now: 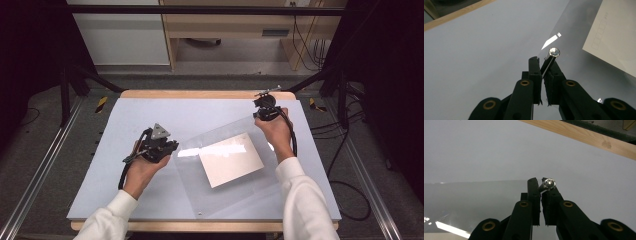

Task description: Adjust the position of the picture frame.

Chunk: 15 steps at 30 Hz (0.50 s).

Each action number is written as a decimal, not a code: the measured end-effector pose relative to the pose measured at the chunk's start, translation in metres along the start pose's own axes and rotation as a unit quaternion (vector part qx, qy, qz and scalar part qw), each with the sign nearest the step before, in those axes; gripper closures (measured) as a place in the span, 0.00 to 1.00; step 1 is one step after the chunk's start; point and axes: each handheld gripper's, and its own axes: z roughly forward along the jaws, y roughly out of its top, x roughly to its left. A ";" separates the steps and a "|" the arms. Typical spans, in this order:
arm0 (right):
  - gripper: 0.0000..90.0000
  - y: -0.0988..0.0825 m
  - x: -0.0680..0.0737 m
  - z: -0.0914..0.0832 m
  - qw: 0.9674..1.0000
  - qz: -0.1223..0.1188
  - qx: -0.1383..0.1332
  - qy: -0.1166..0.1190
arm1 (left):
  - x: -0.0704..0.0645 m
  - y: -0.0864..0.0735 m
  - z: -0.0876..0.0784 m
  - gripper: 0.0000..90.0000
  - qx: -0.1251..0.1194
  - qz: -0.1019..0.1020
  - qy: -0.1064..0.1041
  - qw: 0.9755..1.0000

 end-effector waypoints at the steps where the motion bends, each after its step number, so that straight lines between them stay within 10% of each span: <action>1: 0.95 0.001 0.003 -0.001 1.000 0.000 0.001 0.002 | 0.003 0.000 -0.002 0.93 0.000 0.001 0.002 1.000; 15: 0.95 0.008 0.032 0.002 1.000 -0.010 0.003 0.009 | 0.043 -0.004 -0.013 0.93 0.011 0.003 0.006 1.000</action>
